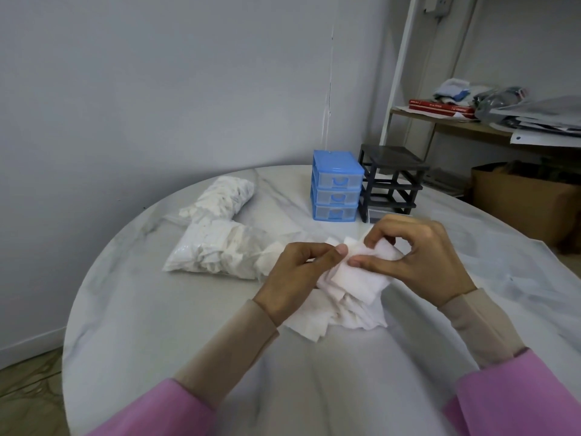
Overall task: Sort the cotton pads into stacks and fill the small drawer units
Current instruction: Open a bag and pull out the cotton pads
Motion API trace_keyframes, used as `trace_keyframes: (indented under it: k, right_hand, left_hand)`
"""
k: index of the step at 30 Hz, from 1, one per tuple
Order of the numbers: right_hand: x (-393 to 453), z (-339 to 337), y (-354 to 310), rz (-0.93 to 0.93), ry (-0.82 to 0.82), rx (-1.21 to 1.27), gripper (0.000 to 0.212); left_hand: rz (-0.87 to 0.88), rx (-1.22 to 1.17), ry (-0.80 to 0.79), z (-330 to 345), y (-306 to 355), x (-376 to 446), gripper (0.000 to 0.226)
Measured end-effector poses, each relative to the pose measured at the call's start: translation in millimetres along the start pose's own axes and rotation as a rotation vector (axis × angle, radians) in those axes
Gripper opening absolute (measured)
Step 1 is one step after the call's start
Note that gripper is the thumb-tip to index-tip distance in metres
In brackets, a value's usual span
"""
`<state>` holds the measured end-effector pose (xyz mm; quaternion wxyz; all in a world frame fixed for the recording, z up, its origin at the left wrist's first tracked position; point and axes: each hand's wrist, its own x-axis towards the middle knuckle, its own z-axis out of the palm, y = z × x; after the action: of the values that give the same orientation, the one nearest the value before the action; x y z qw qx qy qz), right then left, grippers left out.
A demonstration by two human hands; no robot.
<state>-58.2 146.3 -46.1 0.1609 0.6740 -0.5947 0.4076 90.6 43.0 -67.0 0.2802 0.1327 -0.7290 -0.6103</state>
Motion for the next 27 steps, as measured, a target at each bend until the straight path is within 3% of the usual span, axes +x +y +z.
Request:
trace_keyframes:
  k: [7,13,19,23,27]
  right_hand:
    - [1,0,-2,0.019,0.058,0.042,0.037]
    - [0,1,-3,0.057,0.069,0.066,0.033]
    - [1,-1,-1,0.179,0.212,0.119,0.007]
    - [3,-5,-4,0.349,0.357,0.429,0.018]
    - [7,-5,-12,0.374,0.380,0.652,0.018]
  left_hand:
    - [0.034,-0.029,-0.119,0,5,-2,0.005]
    - [0.086,0.054,-0.077,0,-1,-1,0.013]
    - [0.086,0.082,0.103,-4,-4,2,0.012]
    - [0.098,0.024,0.271,-8,-2,3,0.017]
    - [0.091,0.035,0.392,-9,-6,3,0.019]
